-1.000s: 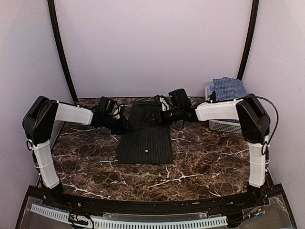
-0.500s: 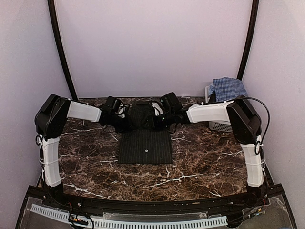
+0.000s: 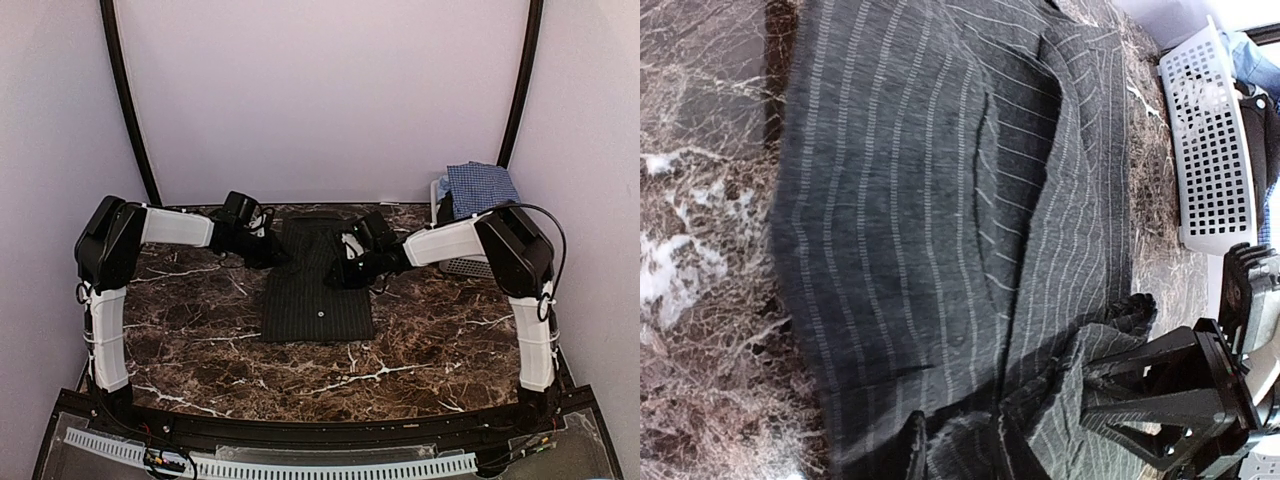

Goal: Fold and stack the long sleeve shirts
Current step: Smooth out the 2/3-rectangle-folded shirt at the center of the board.

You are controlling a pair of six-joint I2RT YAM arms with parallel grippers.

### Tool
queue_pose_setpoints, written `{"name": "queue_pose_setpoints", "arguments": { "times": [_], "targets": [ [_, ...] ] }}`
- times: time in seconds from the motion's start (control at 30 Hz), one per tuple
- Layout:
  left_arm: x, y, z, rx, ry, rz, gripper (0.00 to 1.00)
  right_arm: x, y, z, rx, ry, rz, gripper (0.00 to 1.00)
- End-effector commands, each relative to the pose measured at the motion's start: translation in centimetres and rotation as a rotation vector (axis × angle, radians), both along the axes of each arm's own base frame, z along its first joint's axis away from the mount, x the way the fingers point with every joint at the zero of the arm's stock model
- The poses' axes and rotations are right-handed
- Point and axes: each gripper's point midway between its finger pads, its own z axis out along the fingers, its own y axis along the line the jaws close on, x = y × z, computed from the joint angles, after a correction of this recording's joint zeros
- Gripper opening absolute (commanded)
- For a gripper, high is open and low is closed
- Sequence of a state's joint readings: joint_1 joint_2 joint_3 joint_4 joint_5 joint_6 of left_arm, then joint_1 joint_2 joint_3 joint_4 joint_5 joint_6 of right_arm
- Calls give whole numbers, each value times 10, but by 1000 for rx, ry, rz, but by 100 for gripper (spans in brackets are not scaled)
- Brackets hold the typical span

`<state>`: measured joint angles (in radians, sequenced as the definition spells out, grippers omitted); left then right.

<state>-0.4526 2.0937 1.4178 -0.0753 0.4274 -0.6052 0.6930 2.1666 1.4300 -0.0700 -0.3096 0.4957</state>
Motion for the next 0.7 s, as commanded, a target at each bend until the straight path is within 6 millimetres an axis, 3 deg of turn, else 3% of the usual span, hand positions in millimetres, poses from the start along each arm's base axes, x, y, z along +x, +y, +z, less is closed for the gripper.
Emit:
{"name": "queue_pose_setpoints", "arguments": {
  "times": [0.0, 0.1, 0.17, 0.27, 0.43, 0.57, 0.67],
  "targets": [
    [5, 6, 24, 7, -44, -5, 22, -1, -14, 27, 40, -2, -45, 31],
    [6, 10, 33, 4, -60, -1, 22, 5, -20, 53, 98, -39, -67, 33],
    [4, 12, 38, 3, -65, 2, 23, 10, -27, 56, 103, -43, -81, 34],
    [-4, 17, 41, 1, -64, 5, 23, 17, -40, 44, 87, -20, -105, 33],
    [-23, 26, 53, -10, -72, 12, 24, 17, -64, 7, 38, 36, -151, 32],
    [-48, 34, 50, -24, -45, 11, 24, 19, -80, -14, 38, 70, -194, 31],
    [-74, 42, 40, -42, -6, 19, 24, 19, -86, -17, 39, 85, -210, 30]
  ]
}}
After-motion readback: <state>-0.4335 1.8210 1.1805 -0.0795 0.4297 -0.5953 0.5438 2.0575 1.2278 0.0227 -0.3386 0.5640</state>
